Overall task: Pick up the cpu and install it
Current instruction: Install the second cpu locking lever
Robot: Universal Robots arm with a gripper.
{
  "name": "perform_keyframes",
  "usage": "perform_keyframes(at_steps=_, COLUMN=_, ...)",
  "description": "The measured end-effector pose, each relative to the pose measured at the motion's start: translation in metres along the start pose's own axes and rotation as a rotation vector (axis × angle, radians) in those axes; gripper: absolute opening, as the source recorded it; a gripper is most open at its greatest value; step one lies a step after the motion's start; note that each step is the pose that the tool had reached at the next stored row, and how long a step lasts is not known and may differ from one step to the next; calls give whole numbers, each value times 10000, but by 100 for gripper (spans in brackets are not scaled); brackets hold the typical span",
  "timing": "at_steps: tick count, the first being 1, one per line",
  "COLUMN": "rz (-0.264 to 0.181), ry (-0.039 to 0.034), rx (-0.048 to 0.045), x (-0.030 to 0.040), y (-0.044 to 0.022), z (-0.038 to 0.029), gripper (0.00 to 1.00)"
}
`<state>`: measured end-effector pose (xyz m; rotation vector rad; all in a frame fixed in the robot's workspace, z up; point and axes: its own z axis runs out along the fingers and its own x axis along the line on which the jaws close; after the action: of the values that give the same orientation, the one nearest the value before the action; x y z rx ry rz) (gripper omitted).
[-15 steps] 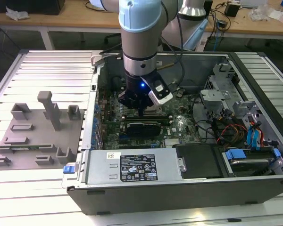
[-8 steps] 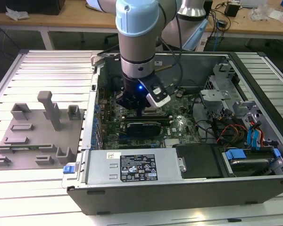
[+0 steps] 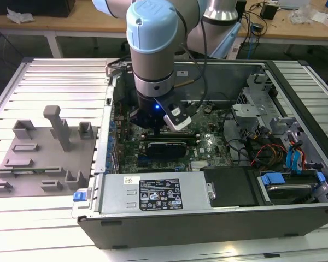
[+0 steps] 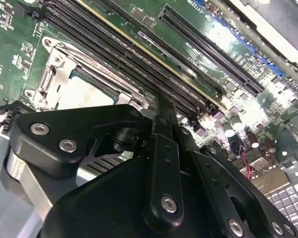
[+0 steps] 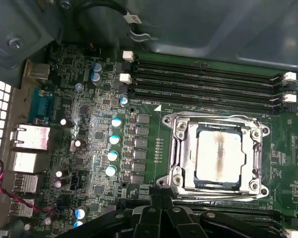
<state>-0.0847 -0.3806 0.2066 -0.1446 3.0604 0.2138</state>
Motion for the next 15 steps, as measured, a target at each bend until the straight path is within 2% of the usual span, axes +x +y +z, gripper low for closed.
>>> perform_keyframes(at_steps=3, rz=45, ry=-17, rx=-106, x=-27, y=-22, z=15, gripper=11)
perform_keyframes(at_steps=5, rz=90, ry=-42, rx=-328, x=-48, y=-29, z=22, gripper=11)
perform_keyframes(at_steps=6, rz=106, ry=-61, rx=-500, x=-48, y=-32, z=25, gripper=11)
perform_keyframes(at_steps=8, rz=136, ry=-76, rx=-630, x=-46, y=-42, z=33, gripper=11)
perform_keyframes(at_steps=11, rz=229, ry=-96, rx=-706, x=-42, y=-66, z=46, gripper=11)
perform_keyframes(at_steps=15, rz=306, ry=-113, rx=-713, x=-45, y=-74, z=48, gripper=11)
